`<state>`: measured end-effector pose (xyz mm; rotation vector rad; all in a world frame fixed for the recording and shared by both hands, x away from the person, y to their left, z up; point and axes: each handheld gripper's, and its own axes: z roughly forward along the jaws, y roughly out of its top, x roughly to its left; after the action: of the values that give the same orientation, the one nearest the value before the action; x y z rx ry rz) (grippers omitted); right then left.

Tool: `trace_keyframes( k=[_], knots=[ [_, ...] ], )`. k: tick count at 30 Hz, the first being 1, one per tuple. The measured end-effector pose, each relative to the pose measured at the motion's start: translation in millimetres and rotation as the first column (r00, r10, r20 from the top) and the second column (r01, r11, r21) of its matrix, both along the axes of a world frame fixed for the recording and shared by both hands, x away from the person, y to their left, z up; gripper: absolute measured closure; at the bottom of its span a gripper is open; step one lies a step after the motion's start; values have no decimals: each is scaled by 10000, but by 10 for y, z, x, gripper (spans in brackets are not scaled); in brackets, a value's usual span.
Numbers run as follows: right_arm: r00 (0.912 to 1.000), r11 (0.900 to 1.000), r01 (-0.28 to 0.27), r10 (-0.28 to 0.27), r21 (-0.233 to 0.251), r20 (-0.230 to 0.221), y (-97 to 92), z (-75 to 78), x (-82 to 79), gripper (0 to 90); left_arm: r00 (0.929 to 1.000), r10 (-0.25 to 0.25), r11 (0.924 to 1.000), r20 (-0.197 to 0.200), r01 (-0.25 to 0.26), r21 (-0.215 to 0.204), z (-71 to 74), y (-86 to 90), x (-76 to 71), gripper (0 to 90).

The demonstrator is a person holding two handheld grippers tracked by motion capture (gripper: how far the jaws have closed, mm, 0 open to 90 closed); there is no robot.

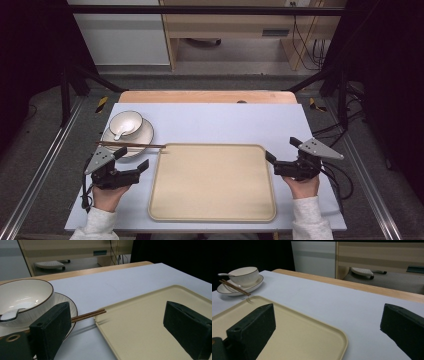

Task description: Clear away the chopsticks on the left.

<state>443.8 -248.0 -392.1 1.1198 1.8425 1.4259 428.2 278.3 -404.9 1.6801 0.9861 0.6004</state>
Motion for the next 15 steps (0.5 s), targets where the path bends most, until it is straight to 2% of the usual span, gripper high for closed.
trace_keyframes(
  k=[7,15],
  knots=[
    [10000,10000,26,-27,74,60,-6,15,-18,3,9999,77,9999,-124,-76,76,-12,88,18,83],
    [9999,10000,-77,78,-63,90,46,31,-23,3,9992,80,9988,-403,-60,489,-67,221,83,94]
  ],
)
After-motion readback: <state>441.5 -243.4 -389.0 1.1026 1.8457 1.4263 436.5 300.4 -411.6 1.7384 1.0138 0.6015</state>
